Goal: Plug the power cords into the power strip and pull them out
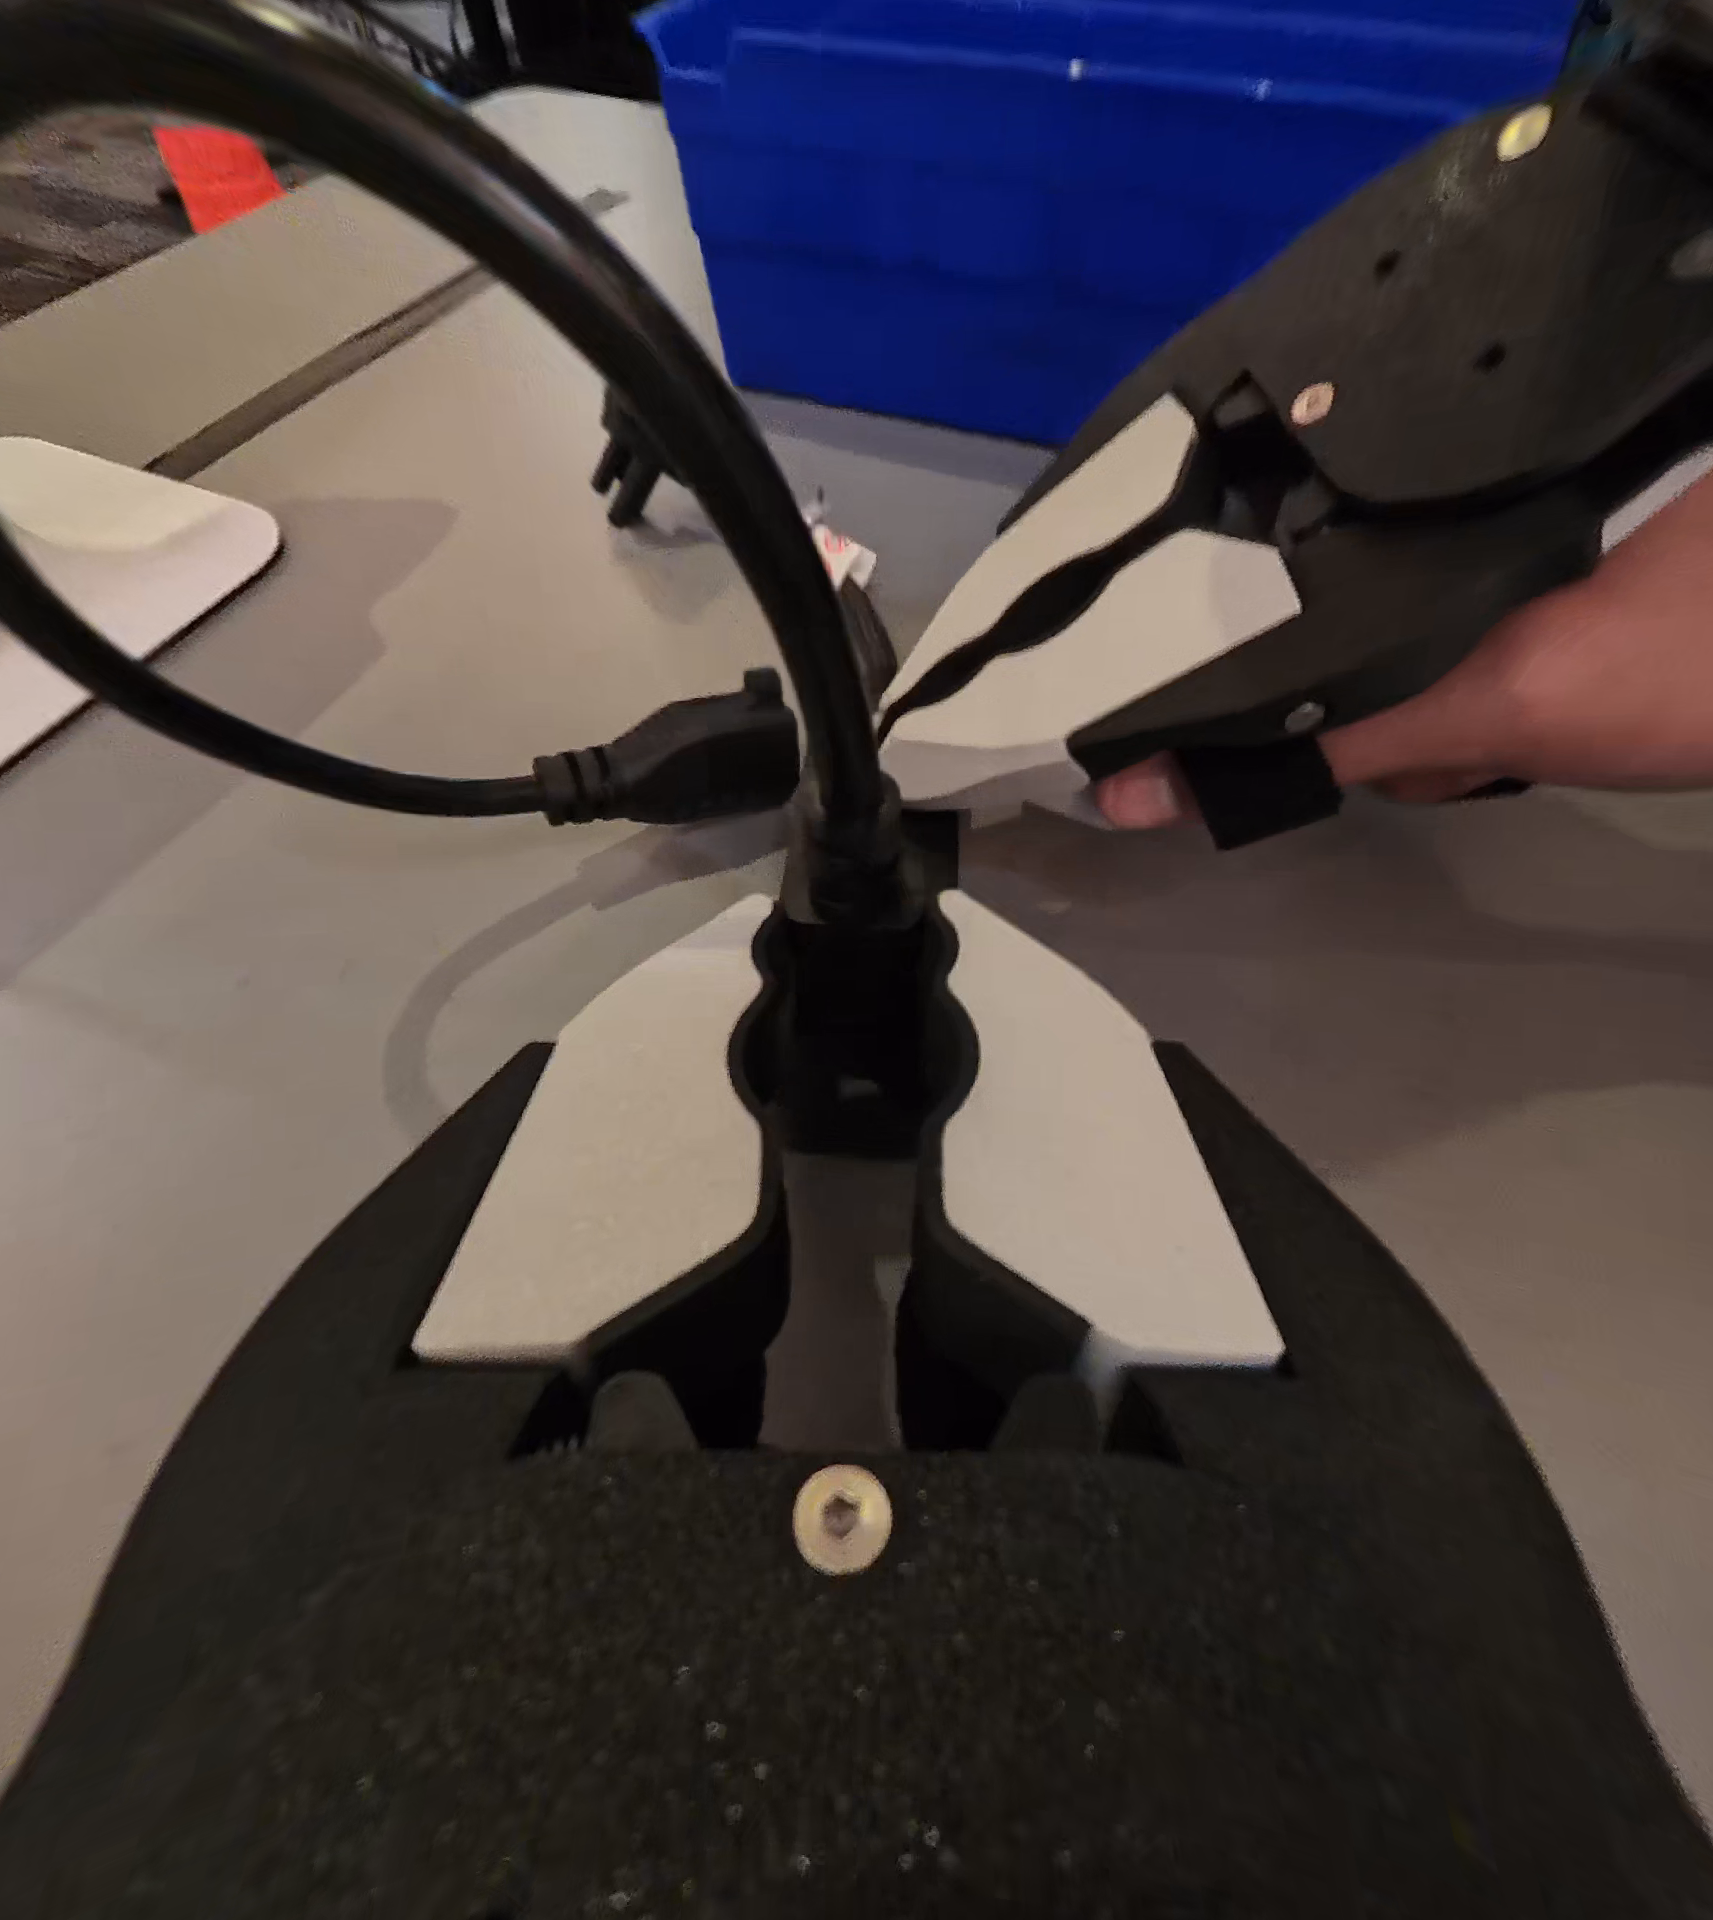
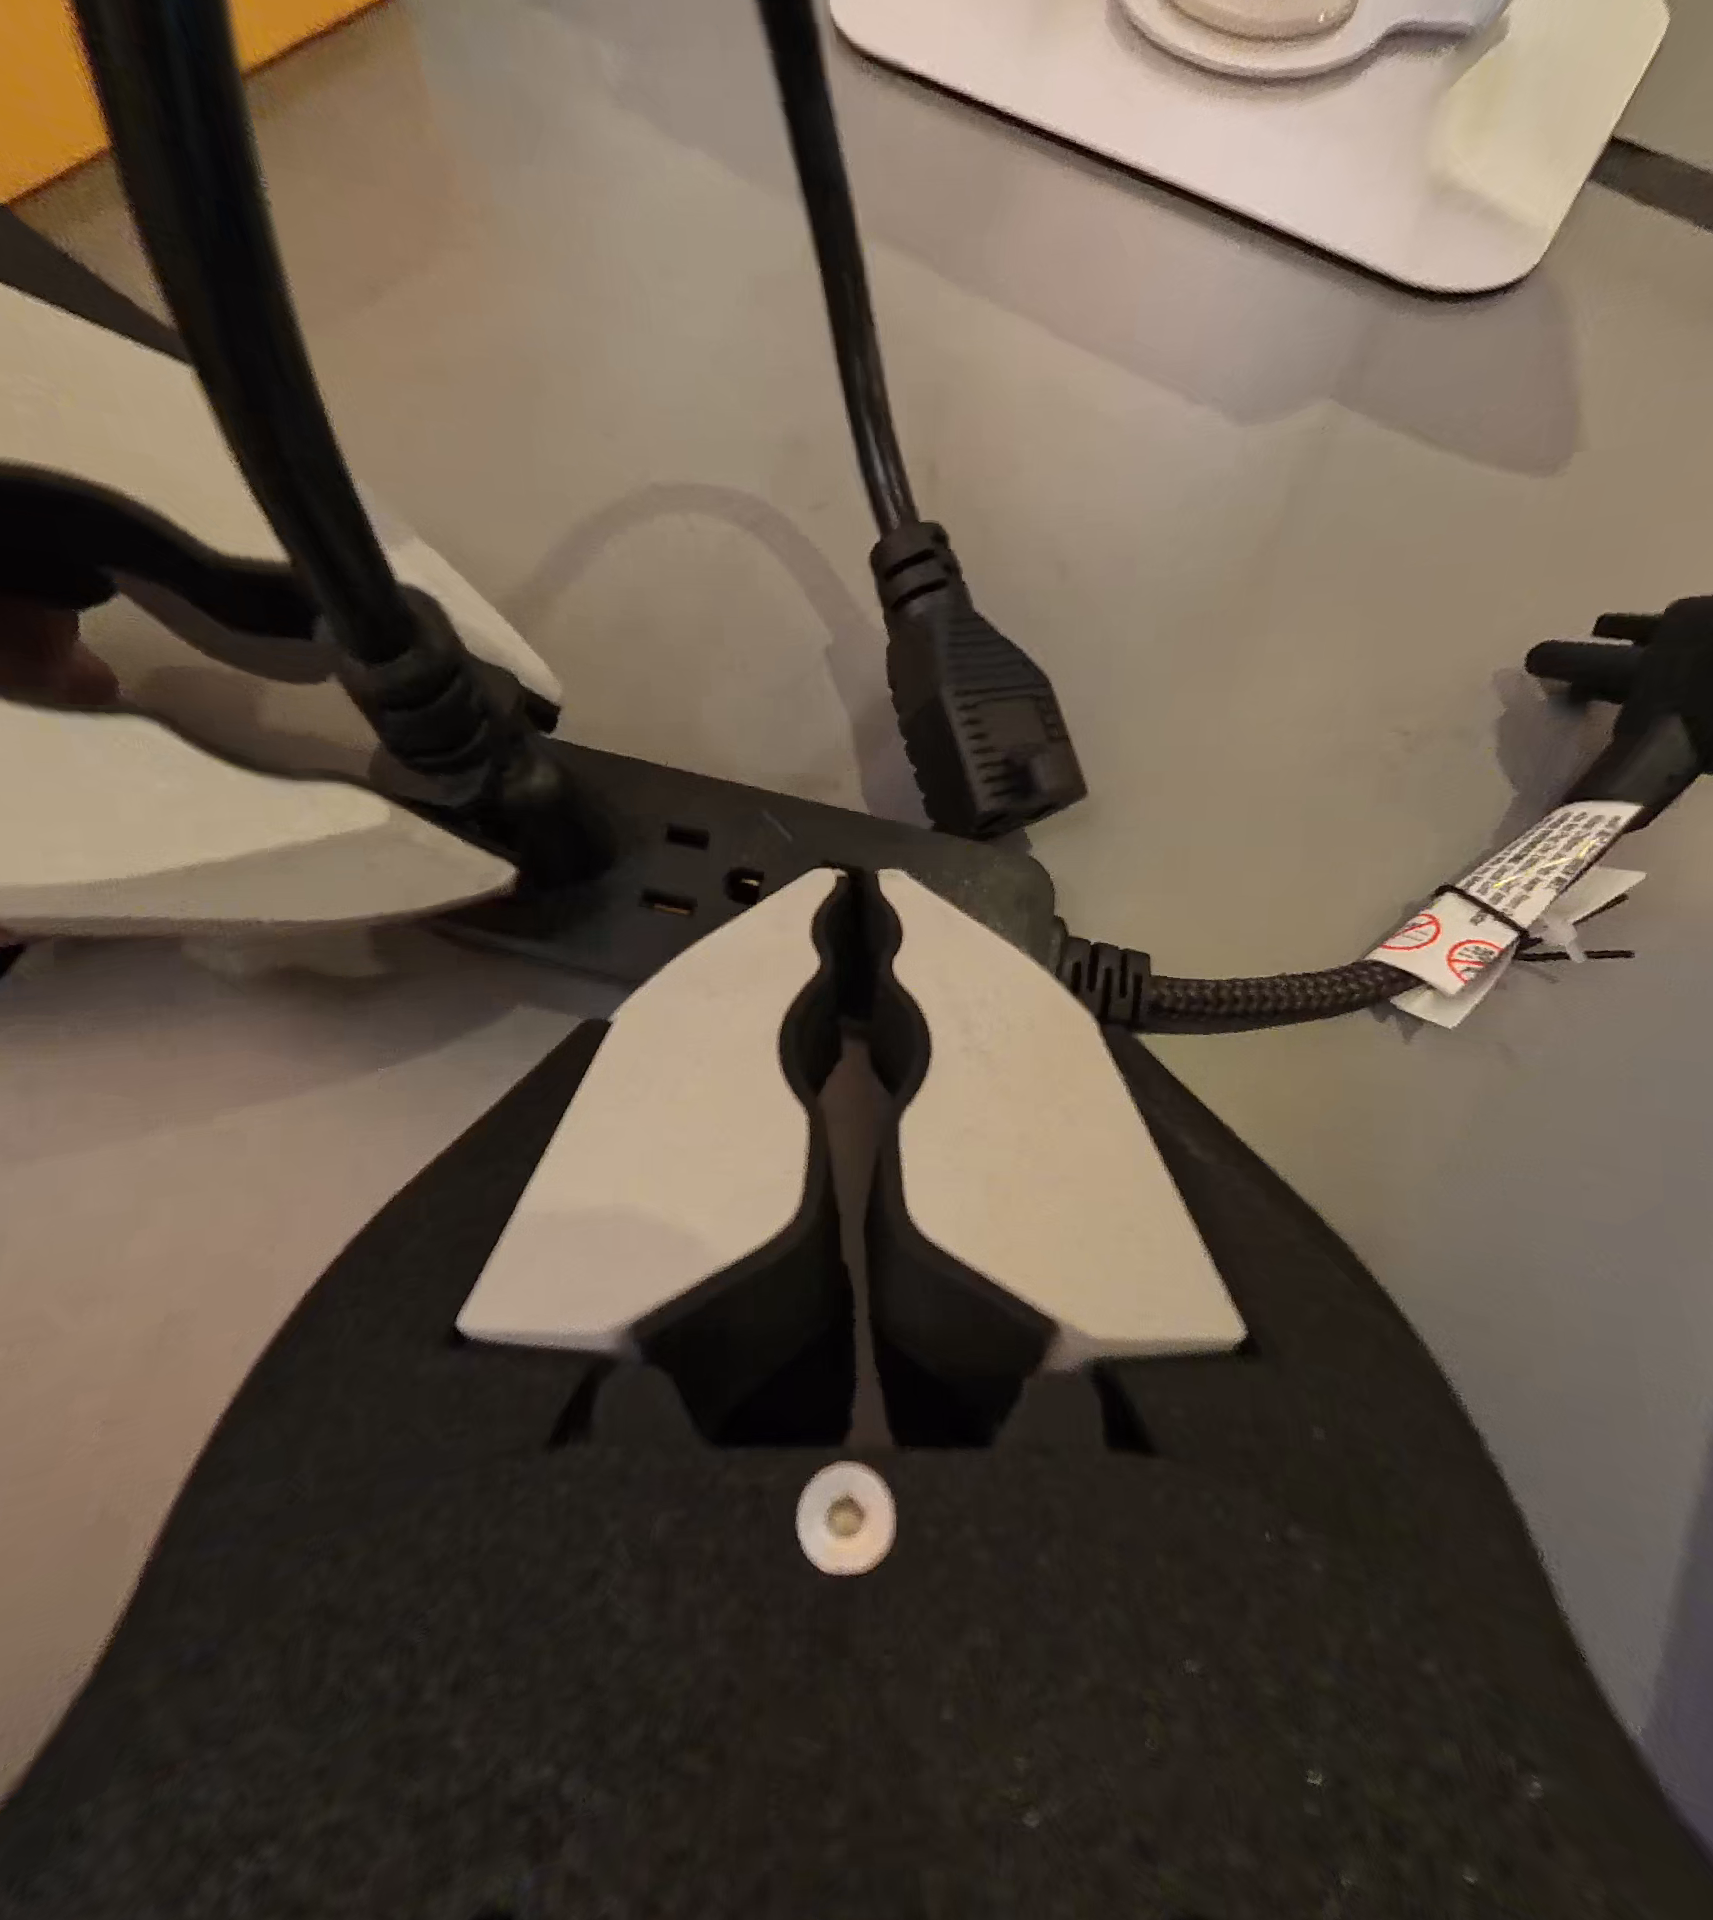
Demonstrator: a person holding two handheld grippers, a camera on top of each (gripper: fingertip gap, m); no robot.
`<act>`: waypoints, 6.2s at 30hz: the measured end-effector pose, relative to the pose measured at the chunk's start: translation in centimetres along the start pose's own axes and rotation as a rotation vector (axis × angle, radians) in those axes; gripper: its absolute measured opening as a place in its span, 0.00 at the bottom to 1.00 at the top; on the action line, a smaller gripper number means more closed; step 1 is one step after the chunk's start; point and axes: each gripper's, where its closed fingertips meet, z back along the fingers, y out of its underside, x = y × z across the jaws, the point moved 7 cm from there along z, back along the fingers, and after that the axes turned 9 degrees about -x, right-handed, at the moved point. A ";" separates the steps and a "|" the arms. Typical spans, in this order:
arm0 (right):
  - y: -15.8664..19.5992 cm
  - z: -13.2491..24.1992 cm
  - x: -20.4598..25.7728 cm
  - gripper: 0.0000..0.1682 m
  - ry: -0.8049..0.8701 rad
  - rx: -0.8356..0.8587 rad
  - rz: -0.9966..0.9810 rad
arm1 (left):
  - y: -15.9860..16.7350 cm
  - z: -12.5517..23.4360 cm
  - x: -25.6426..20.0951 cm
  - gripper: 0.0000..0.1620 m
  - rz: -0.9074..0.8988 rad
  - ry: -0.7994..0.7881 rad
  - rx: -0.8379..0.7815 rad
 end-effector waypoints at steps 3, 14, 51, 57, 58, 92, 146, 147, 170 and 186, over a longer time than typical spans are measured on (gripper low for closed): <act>-0.2 0.0 0.2 0.01 0.010 0.001 0.014 | -0.1 0.1 0.3 0.13 0.047 0.016 -0.015; 0.1 -0.1 0.0 0.12 -0.041 -0.065 -0.096 | 0.6 0.0 0.5 0.14 -0.009 0.024 0.057; -0.5 -0.1 -0.7 0.14 -0.413 -0.174 -0.225 | 1.7 1.0 2.3 0.30 -0.023 0.136 0.151; -0.3 -0.6 0.0 0.14 -0.402 -0.106 -0.156 | 2.5 0.8 1.6 0.32 -0.050 0.192 0.241; -0.3 -0.7 0.1 0.14 -0.401 -0.100 -0.151 | 2.8 0.6 1.5 0.29 -0.076 0.160 0.264; -6.4 -4.2 4.1 0.15 -0.816 0.310 0.743 | 3.4 1.2 2.9 0.25 -0.163 0.212 0.286; -6.3 -4.5 4.6 0.15 -0.766 0.296 0.804 | 2.5 1.2 3.5 0.24 -0.073 0.189 0.199; -6.4 -4.5 4.6 0.15 -0.766 0.309 0.814 | 2.5 1.2 3.4 0.24 -0.078 0.191 0.198; -6.5 -4.5 3.9 0.15 -0.806 0.358 0.765 | 2.4 0.9 3.2 0.24 -0.110 0.189 0.197; -6.6 -4.5 4.0 0.15 -0.805 0.365 0.784 | 2.5 1.1 3.1 0.25 -0.121 0.193 0.193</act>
